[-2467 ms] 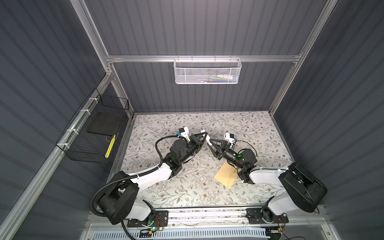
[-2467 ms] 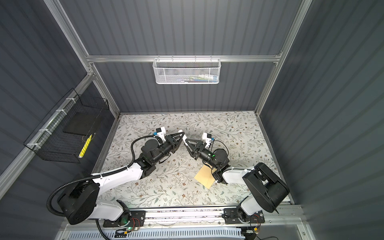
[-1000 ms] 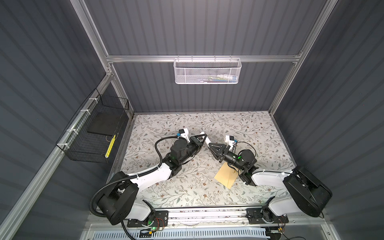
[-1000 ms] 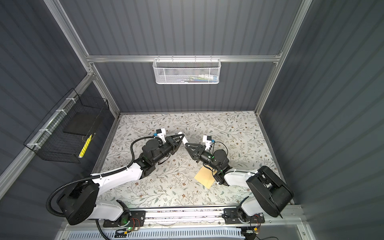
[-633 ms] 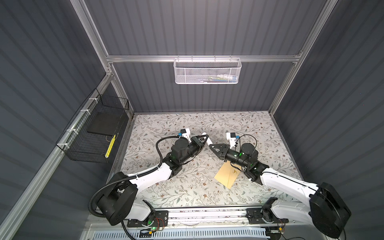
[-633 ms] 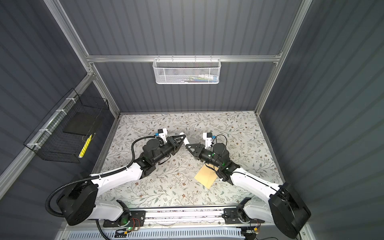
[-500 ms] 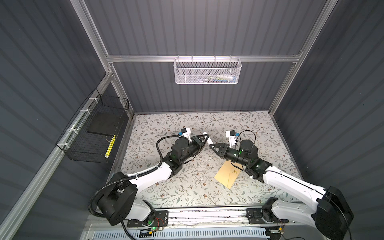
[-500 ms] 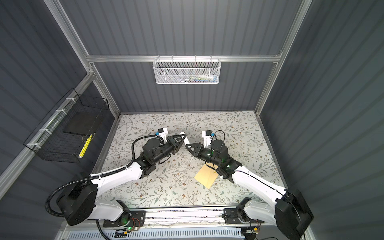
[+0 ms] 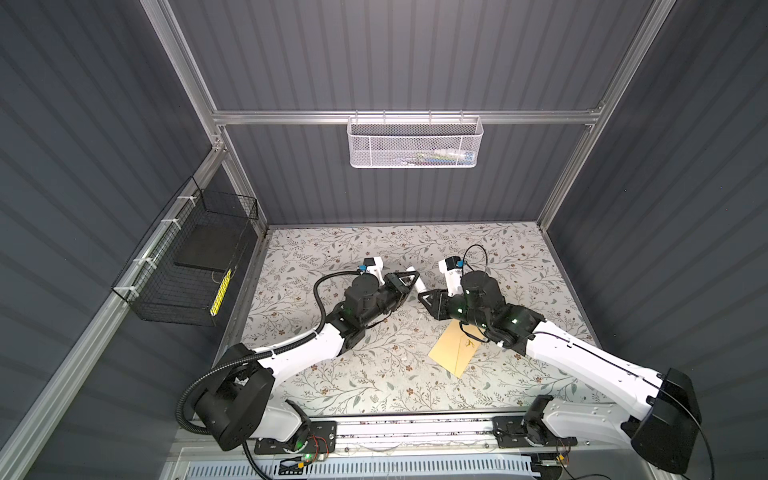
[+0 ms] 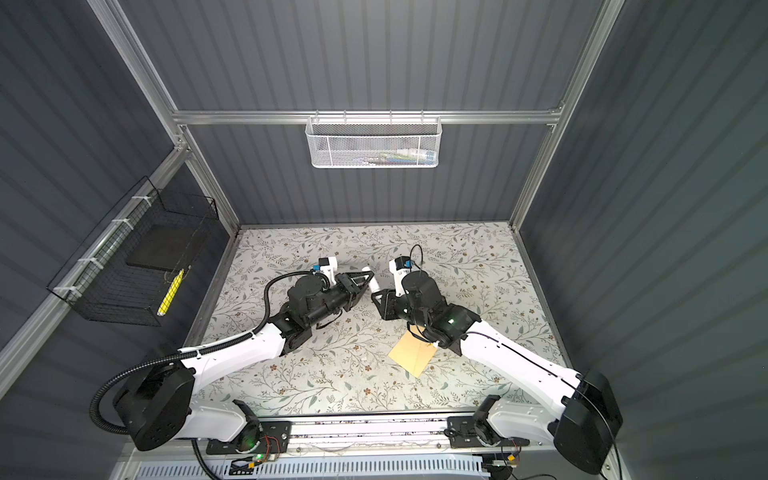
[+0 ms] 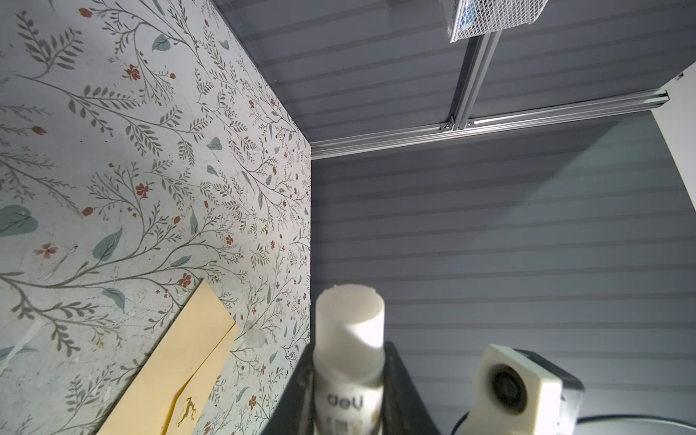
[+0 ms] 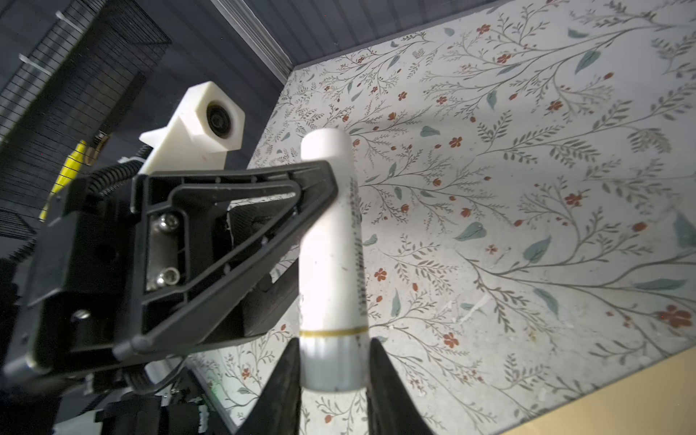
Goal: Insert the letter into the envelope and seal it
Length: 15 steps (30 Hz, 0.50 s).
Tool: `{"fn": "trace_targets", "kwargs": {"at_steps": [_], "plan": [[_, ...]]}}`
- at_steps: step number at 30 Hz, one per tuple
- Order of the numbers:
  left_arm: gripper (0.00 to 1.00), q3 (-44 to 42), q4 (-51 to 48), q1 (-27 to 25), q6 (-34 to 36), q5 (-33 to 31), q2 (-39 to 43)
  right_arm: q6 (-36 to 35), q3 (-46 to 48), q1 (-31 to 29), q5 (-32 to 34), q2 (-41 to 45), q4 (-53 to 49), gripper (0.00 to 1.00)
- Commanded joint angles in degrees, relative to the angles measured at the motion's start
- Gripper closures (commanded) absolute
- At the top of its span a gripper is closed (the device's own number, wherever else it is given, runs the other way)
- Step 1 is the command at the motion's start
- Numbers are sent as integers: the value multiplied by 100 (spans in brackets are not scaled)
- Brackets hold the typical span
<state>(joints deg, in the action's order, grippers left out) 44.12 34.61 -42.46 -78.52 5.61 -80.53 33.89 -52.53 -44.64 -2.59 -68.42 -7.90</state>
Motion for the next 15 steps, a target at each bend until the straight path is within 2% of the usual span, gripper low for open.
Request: {"fn": "trace_targets", "kwargs": {"at_steps": [1, 8, 15], "plan": [[100, 238, -38, 10, 166, -3, -105, -769, -233, -175, 744, -121, -645, 70], [100, 247, -95, 13, 146, 2, -109, -1592, -450, -628, 1699, -388, -895, 68], [100, 263, -33, 13, 122, 54, -164, -2070, -194, -1033, 2663, -383, -552, 69]]}}
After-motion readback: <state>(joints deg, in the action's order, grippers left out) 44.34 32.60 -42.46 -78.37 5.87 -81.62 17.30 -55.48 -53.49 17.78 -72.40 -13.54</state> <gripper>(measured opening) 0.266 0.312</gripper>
